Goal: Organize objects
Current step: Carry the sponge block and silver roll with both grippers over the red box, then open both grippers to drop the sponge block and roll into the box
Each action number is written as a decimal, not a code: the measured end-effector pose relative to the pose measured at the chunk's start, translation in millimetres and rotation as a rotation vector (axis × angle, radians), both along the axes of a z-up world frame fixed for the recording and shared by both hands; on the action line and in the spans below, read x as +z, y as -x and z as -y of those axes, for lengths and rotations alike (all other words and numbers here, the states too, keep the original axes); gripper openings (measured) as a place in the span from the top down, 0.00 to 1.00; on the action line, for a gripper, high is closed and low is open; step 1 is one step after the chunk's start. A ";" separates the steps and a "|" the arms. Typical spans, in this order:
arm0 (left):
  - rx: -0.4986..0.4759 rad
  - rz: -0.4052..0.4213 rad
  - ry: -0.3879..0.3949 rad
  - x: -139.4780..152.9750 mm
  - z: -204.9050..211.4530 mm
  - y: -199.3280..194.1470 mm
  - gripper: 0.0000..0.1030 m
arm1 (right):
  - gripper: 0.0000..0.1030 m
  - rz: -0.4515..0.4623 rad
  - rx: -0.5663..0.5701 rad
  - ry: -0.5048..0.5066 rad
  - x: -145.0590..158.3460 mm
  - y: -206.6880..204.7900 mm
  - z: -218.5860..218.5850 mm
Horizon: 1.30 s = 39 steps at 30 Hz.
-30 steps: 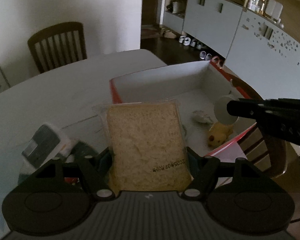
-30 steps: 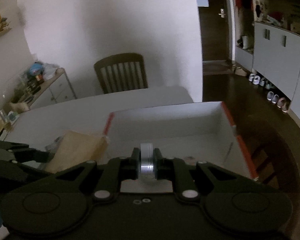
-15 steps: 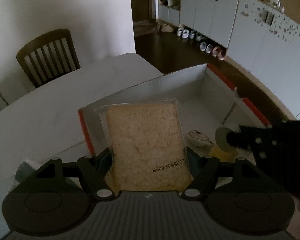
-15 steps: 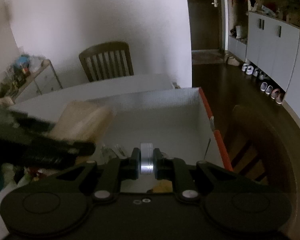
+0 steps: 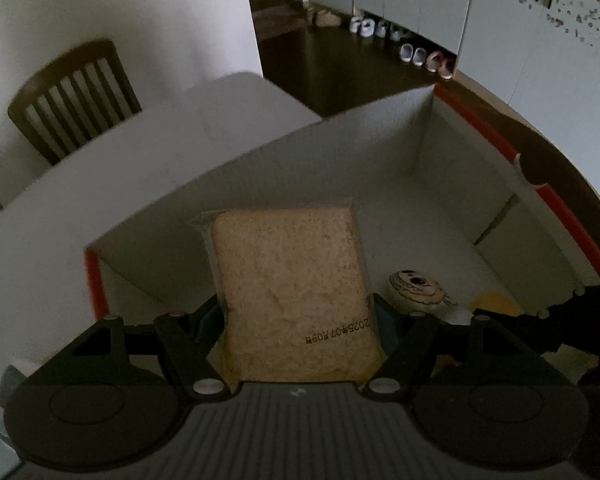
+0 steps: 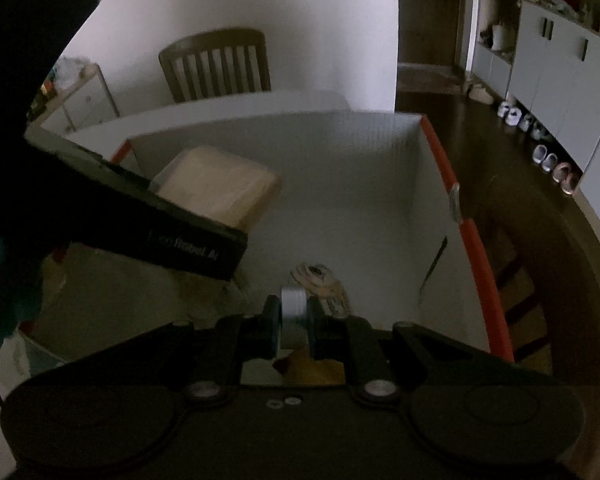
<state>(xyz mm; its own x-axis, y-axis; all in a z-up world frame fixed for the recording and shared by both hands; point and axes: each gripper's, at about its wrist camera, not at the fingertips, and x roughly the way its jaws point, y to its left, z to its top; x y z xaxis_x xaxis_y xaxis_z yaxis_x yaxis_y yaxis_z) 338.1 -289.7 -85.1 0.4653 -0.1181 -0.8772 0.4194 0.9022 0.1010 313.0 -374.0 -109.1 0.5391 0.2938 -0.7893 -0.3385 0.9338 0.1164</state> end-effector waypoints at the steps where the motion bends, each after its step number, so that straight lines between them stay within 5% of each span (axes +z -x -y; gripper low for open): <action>1: 0.006 -0.013 0.003 -2.9 0.1 -2.6 0.28 | 0.88 -0.004 -0.001 0.003 -1.5 -1.6 0.3; 18: 0.009 -0.074 0.039 -21.2 -6.8 -16.7 0.27 | 0.87 -0.071 0.019 -0.039 -7.2 -6.5 13.1; 39: -0.003 0.016 0.163 23.1 -33.1 17.4 0.26 | 0.67 -0.013 0.006 -0.131 27.3 20.7 29.6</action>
<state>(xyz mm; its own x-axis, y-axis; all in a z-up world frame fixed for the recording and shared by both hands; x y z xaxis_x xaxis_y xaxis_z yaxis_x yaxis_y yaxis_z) 320.7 -256.6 -62.0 0.4784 -0.2598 -0.8388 0.4218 0.9058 -0.0400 292.3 -403.7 -81.8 0.5269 0.3981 -0.7509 -0.3413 0.9083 0.2420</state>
